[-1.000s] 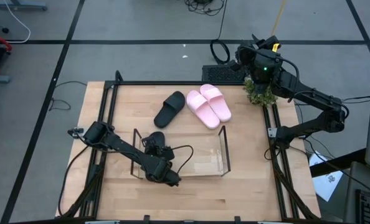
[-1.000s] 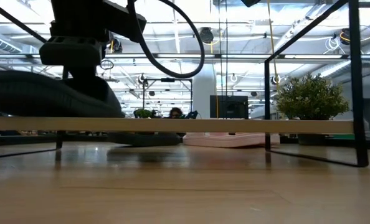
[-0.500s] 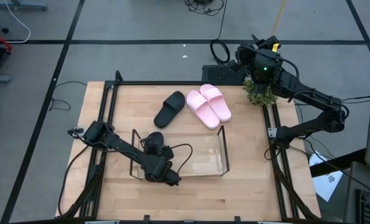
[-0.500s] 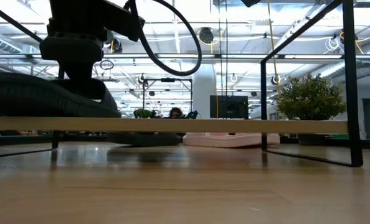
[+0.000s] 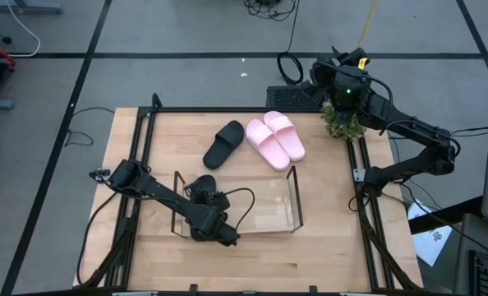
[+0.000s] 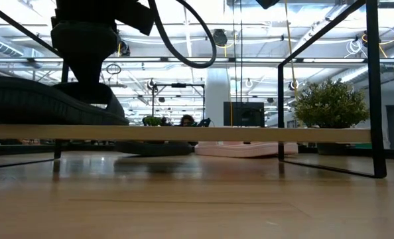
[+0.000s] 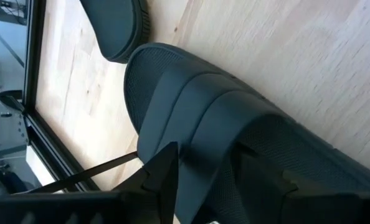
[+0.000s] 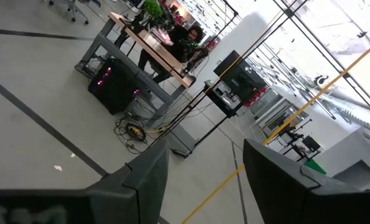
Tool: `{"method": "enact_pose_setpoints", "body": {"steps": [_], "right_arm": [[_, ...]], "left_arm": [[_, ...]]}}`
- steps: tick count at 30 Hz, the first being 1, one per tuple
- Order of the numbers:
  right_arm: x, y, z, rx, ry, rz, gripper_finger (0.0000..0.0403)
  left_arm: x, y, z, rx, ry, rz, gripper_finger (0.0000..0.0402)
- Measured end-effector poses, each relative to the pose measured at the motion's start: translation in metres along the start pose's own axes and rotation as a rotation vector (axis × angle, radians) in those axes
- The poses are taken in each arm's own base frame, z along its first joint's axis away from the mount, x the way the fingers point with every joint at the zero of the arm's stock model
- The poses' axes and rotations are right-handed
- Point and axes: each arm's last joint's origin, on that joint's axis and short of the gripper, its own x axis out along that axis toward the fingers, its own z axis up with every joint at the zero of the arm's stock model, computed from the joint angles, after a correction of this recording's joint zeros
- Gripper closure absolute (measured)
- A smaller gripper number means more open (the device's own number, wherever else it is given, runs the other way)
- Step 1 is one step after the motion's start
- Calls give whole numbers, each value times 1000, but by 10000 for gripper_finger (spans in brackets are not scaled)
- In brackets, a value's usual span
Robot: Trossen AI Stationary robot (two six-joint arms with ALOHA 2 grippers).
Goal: Pick and place slides into the shelf
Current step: Put the left black slides on the shelf
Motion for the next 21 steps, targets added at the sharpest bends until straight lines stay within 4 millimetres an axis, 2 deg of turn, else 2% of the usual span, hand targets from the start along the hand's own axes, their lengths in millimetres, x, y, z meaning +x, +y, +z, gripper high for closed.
{"method": "enact_pose_setpoints", "body": {"steps": [8, 21], "right_arm": [[0, 0, 0, 1, 0, 0, 206], [0, 0, 0, 1, 0, 0, 206]], "left_arm": [[-1, 1, 2, -41, 7, -7, 272], [-28, 6, 14, -82, -75, -88, 275]]}}
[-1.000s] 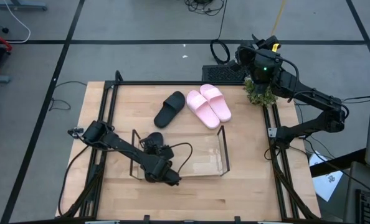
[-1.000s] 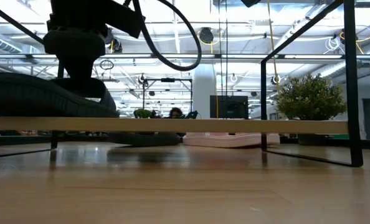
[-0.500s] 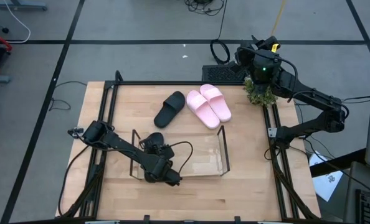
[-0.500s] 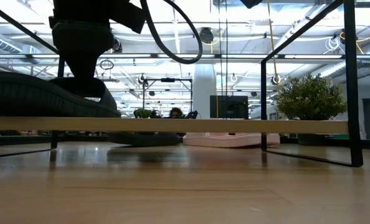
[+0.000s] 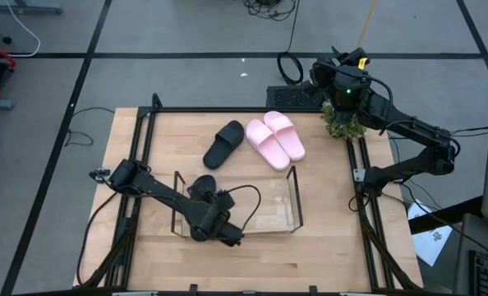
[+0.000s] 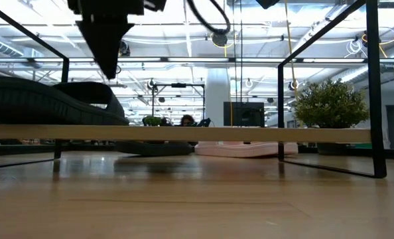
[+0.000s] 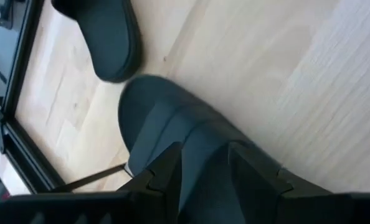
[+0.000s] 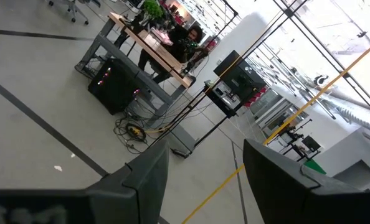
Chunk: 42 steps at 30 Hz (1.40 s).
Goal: Pick and place slides into the shelf
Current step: Put the left black slides on the shelf
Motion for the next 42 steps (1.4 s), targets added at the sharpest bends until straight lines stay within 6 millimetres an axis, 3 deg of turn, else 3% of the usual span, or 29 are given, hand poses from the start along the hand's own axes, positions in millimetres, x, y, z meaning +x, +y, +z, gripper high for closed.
{"method": "enact_pose_setpoints", "body": {"steps": [11, 17, 24, 34, 42], "right_arm": [[-6, 3, 2, -8, -25, 31, 206], [-34, 17, 12, -99, -170, 196, 206], [-58, 22, 22, -114, -265, 241, 206], [-72, 24, 25, -130, -312, 270, 206], [-76, 25, 26, -124, -324, 286, 206]], "left_arm": [[-57, 20, 27, 49, -310, -46, 275], [-88, 59, 28, 64, -458, -27, 275], [-119, 113, 18, -19, -561, -77, 275], [-133, 130, 2, 135, -452, -290, 275], [-131, 134, 5, 181, -446, -288, 275]]}}
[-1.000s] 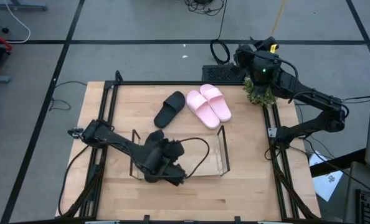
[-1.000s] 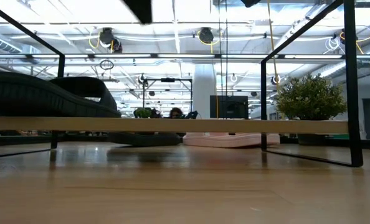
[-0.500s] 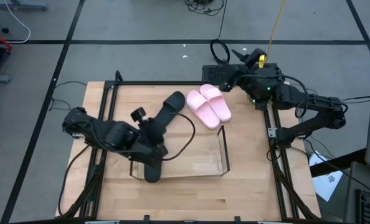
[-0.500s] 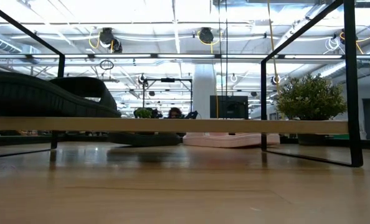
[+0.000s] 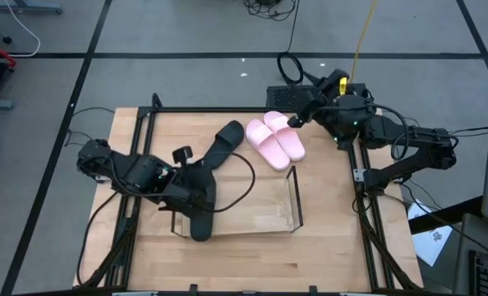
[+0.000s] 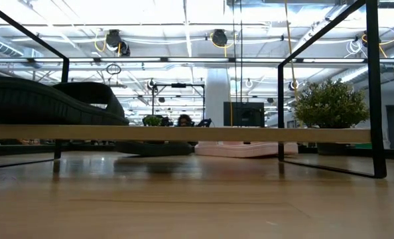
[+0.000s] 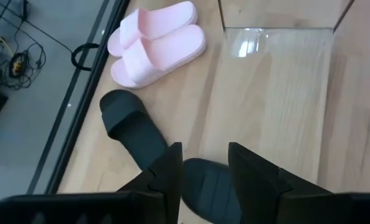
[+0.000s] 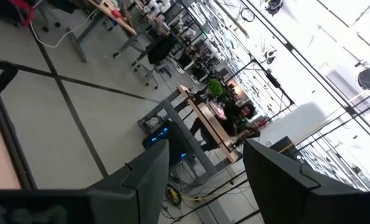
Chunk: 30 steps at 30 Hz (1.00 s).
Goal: Pick and place slides into the shelf
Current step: Put the left black slides on the shelf
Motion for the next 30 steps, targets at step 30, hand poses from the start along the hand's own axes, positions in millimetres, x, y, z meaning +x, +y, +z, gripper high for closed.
{"method": "enact_pose_setpoints", "body": {"steps": [30], "right_arm": [[-1, 0, 0, 83, -2, 3, 206]], "left_arm": [[24, 195, 8, -205, 98, -341, 275]]}}
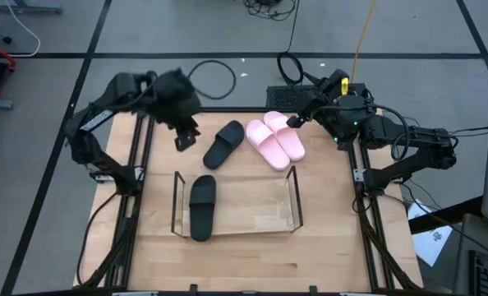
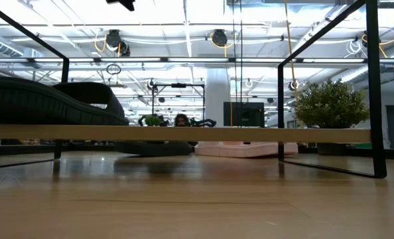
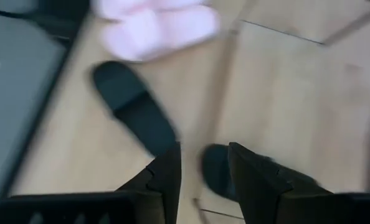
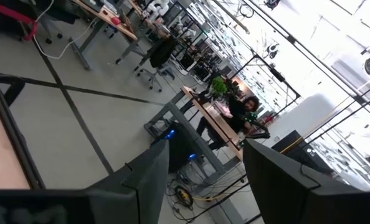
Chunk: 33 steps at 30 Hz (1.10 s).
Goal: Pick and place slides into the shelf
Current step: Put the left black slides on the shelf
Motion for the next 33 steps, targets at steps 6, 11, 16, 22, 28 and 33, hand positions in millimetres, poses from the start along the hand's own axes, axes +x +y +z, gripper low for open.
{"method": "enact_pose_setpoints", "body": {"steps": [6, 11, 16, 22, 28, 33], "right_arm": [[0, 0, 0, 28, 0, 0, 206], [0, 0, 0, 24, 3, -3, 206], [0, -1, 0, 20, 16, -17, 206], [0, -1, -2, -18, 60, -60, 206], [0, -2, -2, -18, 56, -57, 206], [0, -2, -2, -17, 56, -57, 206]], "left_arm": [[37, 43, 20, -12, 64, -287, 275], [76, 69, 26, -23, 148, -328, 275], [117, 83, 2, -79, 289, -437, 275], [140, 88, -37, -144, 377, -577, 275], [151, 86, -52, -118, 398, -638, 275], [161, 80, -57, -68, 429, -668, 275]]}}
